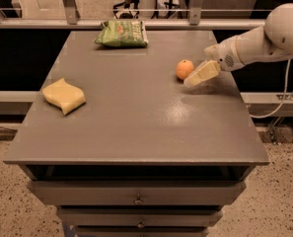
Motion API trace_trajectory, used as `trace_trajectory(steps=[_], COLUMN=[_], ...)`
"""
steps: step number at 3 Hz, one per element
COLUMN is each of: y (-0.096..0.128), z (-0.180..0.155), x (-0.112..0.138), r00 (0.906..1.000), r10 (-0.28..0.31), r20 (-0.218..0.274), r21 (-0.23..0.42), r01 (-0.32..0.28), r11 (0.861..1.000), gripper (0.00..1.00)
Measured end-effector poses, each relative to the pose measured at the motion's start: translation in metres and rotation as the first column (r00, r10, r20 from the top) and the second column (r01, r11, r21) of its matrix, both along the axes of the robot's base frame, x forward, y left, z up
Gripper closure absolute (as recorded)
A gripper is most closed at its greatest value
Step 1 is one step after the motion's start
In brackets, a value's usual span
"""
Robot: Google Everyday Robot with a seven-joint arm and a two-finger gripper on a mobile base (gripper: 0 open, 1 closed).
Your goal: Pick orange
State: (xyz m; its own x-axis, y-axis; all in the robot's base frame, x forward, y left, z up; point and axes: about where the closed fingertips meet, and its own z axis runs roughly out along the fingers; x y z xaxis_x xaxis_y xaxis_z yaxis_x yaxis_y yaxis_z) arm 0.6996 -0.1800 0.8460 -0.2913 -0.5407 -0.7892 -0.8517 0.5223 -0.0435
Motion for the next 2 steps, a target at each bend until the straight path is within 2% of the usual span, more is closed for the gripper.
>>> trace_trajectory(steps=[1, 2], y=[0.0124, 0.0158], z=[-0.0116, -0.0101], x=[0.0064, 0.0074], r00=[0.9998, 0.9995], r10=[-0.004, -0.002], r20=[-0.020, -0.032], r21=[0.051, 0.088], r01=[0.005, 0.004], r11=[0.999, 0.996], gripper=[0.00, 0.00])
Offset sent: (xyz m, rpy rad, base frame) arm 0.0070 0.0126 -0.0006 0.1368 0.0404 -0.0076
